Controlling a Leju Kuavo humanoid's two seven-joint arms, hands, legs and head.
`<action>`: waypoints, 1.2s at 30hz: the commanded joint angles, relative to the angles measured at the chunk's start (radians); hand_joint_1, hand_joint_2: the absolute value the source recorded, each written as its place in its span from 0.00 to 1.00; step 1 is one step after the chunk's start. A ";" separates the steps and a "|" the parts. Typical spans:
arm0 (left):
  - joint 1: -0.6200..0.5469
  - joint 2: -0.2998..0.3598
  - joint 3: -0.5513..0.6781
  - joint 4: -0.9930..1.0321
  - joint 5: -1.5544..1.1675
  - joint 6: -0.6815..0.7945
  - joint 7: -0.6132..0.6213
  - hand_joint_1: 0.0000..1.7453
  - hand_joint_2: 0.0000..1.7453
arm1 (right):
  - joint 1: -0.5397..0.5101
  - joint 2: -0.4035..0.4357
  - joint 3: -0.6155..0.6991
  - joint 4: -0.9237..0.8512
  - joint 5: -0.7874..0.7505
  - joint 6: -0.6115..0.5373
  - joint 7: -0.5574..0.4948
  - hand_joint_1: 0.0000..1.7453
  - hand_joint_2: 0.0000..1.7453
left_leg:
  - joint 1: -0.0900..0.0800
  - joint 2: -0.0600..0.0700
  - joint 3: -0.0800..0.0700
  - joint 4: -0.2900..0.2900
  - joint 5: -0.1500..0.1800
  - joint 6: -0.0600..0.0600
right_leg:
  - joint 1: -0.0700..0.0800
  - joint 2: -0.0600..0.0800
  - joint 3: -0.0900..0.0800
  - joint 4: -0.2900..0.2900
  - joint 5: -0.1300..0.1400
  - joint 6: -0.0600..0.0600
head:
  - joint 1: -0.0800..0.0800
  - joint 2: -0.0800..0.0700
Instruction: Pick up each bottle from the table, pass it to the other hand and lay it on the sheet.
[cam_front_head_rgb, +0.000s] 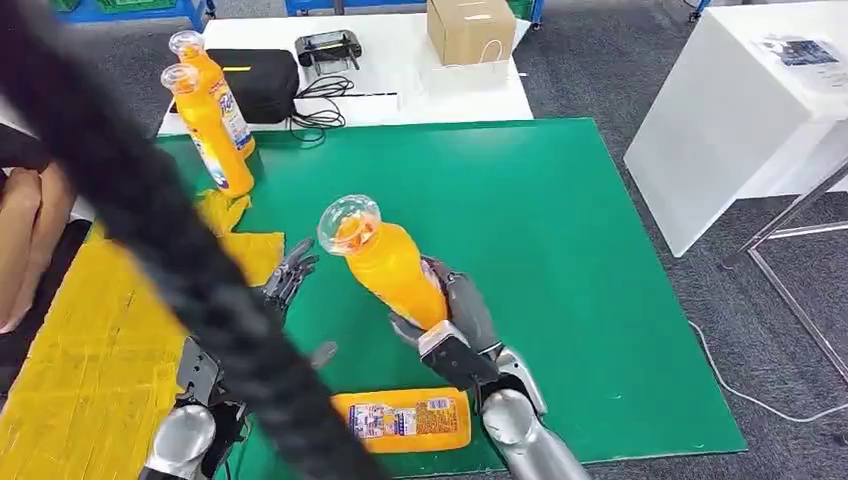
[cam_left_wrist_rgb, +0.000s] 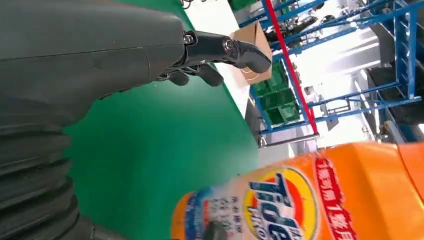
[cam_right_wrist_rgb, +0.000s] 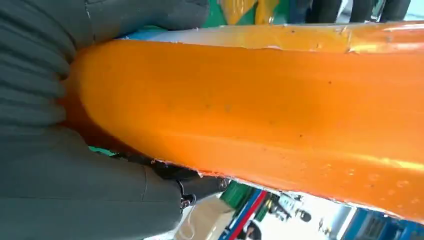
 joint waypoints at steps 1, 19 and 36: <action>-0.050 0.027 -0.034 0.076 0.005 -0.006 0.004 0.00 1.00 | -0.076 -0.016 0.113 0.113 0.054 0.018 -0.002 0.98 1.00 | 0.001 0.002 0.003 -0.001 -0.001 0.000 | 0.001 0.001 0.003 -0.001 0.000 -0.001 | 0.000 0.000; -0.088 0.014 -0.010 0.124 0.068 -0.041 -0.002 0.00 1.00 | -0.148 -0.060 0.259 0.273 0.185 0.074 0.028 0.97 1.00 | 0.002 0.001 0.006 -0.001 -0.001 0.000 | 0.002 -0.001 0.007 -0.002 -0.001 -0.001 | 0.000 0.000; -0.055 -0.006 -0.044 0.061 0.257 -0.216 -0.037 1.00 1.00 | -0.163 -0.048 0.247 0.333 0.175 0.078 0.023 0.99 1.00 | 0.001 0.000 0.003 0.000 -0.001 0.000 | 0.001 -0.002 0.004 -0.002 -0.001 -0.001 | 0.000 0.000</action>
